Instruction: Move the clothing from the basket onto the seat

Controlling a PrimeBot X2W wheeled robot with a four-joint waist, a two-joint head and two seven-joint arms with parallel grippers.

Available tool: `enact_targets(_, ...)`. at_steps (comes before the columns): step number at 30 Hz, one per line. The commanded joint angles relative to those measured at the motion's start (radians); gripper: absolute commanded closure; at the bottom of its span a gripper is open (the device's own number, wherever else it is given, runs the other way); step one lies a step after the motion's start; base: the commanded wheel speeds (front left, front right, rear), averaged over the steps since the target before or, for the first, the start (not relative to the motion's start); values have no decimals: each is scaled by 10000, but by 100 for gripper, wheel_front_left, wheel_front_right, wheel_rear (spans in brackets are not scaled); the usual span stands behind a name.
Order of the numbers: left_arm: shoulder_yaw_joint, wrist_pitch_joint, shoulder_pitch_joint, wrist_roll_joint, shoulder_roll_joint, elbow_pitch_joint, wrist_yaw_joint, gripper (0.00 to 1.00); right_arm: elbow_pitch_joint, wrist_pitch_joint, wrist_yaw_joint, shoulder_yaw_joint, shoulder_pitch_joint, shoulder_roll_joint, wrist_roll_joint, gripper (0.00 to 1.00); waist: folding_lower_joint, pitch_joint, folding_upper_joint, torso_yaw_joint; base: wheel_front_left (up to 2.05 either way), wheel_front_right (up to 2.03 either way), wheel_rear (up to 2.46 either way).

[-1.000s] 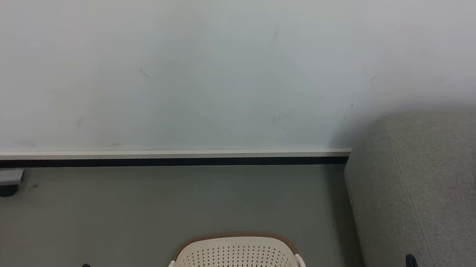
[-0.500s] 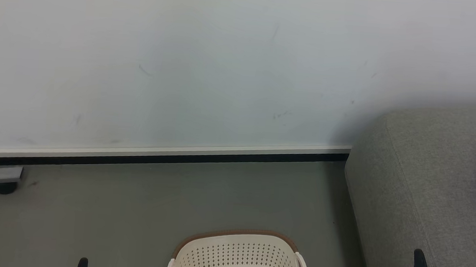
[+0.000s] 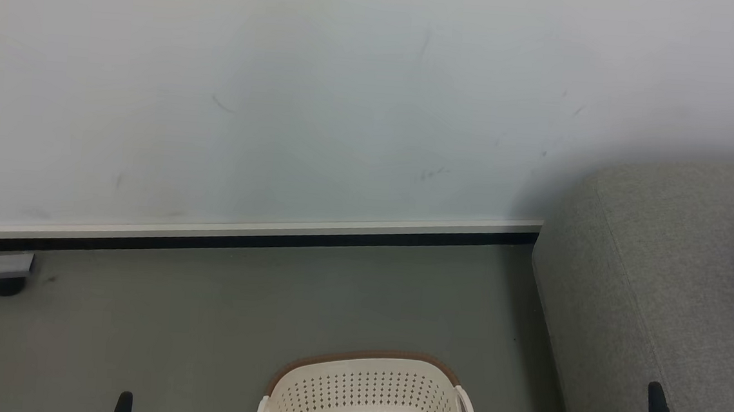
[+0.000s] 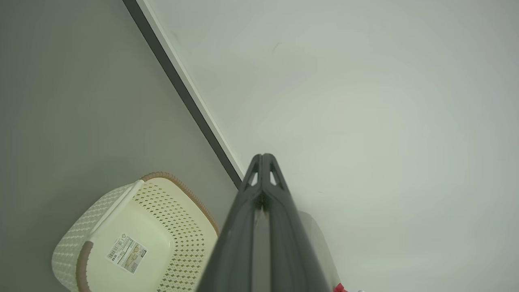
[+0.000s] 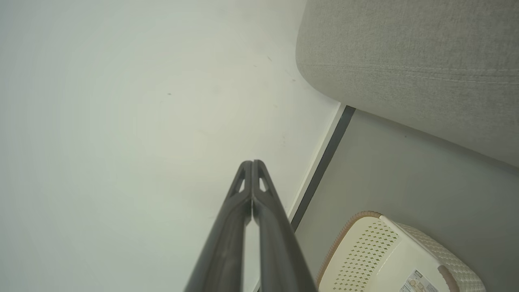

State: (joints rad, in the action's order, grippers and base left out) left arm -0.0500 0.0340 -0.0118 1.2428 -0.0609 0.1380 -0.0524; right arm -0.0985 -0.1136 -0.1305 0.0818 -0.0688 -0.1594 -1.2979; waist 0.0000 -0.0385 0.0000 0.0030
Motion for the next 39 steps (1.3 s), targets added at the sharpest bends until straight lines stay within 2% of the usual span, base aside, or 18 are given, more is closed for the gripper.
enact_targets(1,-65,59,247,243,-32,-77,-80,100,114,5,-3,17,201,-119,-295,100,0,11,0,-1,0,0,0)
enact_targets(39,-476,930,562,2970,81,-34,-267,100,275,-188,-4,288,366,-735,-4074,100,0,274,0,-22,0,0,0)
